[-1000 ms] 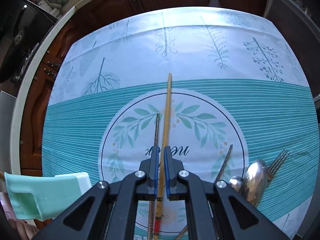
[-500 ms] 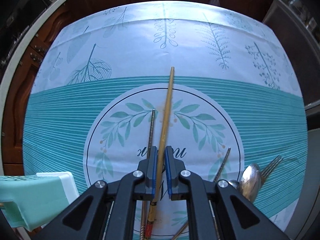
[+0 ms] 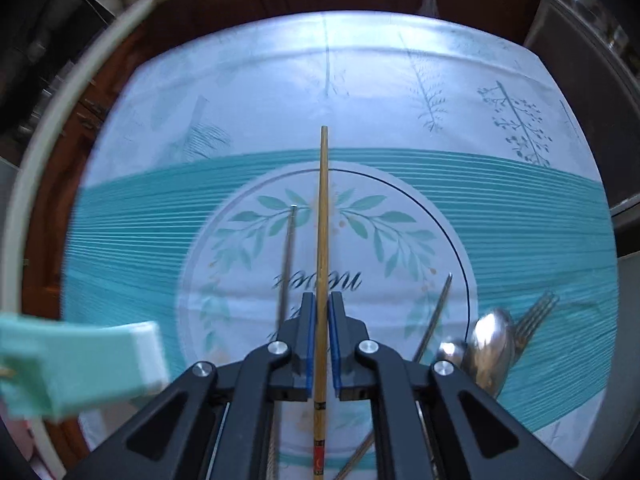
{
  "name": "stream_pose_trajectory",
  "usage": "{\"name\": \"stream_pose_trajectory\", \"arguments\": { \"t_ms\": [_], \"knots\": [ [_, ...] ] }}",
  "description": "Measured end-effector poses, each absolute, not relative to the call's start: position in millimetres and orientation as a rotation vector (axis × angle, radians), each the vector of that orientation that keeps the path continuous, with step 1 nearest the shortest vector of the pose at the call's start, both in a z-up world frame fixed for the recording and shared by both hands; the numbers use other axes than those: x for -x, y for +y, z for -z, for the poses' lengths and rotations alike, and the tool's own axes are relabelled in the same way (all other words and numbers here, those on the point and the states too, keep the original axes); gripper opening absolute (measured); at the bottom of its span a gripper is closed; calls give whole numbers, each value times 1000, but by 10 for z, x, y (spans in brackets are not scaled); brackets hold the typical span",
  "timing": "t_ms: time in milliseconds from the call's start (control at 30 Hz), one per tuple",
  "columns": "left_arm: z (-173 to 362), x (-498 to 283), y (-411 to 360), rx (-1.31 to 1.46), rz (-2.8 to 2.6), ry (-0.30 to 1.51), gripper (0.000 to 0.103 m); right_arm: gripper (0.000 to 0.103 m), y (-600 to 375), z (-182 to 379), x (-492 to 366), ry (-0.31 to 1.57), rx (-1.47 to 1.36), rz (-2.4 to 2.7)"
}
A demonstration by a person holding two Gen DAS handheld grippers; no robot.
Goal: Organize utensils
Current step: 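Lower the left tool's chopstick into the caddy and open the left tool, then lower the right tool's wooden chopstick into the caddy and open it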
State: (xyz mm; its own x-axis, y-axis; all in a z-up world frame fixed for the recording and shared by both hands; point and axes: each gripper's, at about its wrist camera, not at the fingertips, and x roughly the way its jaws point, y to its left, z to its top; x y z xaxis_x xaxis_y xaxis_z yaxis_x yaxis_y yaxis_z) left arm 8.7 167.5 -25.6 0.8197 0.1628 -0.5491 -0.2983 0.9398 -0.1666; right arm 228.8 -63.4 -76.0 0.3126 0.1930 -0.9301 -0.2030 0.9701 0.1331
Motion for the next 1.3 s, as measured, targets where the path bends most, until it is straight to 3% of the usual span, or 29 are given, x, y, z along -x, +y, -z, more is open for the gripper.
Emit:
{"name": "stream_pose_trajectory", "arguments": {
  "t_ms": [367, 600, 1300],
  "knots": [
    [333, -141, 1843, 271, -292, 597, 62, 6, -439, -759, -1001, 585, -112, -663],
    [393, -71, 1958, 275, -313, 599, 62, 6, -110, -1162, -719, 334, -162, -783],
    [595, 159, 2102, 323, -260, 577, 62, 6, 674, -399, -706, 175, -37, -804]
  ]
}}
